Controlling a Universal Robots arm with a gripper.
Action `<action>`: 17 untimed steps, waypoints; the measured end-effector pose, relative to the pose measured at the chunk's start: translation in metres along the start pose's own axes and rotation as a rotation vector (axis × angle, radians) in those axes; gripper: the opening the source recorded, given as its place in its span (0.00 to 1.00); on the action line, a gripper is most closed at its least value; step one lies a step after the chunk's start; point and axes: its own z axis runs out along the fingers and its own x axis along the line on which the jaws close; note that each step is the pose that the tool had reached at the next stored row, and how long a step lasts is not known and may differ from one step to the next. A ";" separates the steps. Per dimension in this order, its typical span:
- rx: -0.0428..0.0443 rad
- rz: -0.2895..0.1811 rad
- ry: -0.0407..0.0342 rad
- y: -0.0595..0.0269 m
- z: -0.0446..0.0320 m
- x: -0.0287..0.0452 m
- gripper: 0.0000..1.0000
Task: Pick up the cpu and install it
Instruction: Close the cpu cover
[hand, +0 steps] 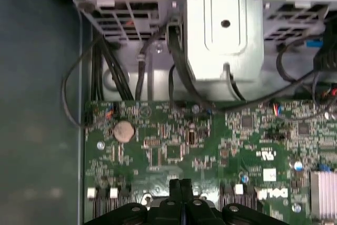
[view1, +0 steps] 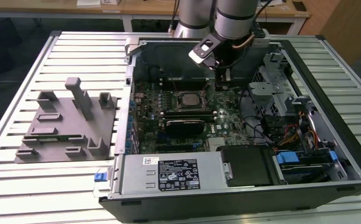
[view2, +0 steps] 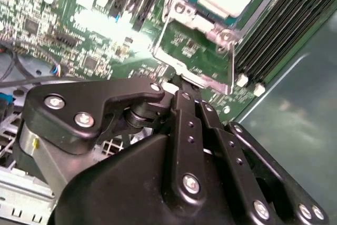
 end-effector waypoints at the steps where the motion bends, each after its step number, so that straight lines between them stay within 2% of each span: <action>1: -0.0002 0.000 0.0000 -0.0029 -0.0001 -0.0001 0.11; 8: -0.0010 0.001 0.0001 -0.0209 -0.0006 -0.0005 0.11; 17: -0.0010 0.001 0.0002 -0.0275 -0.0008 -0.0006 0.11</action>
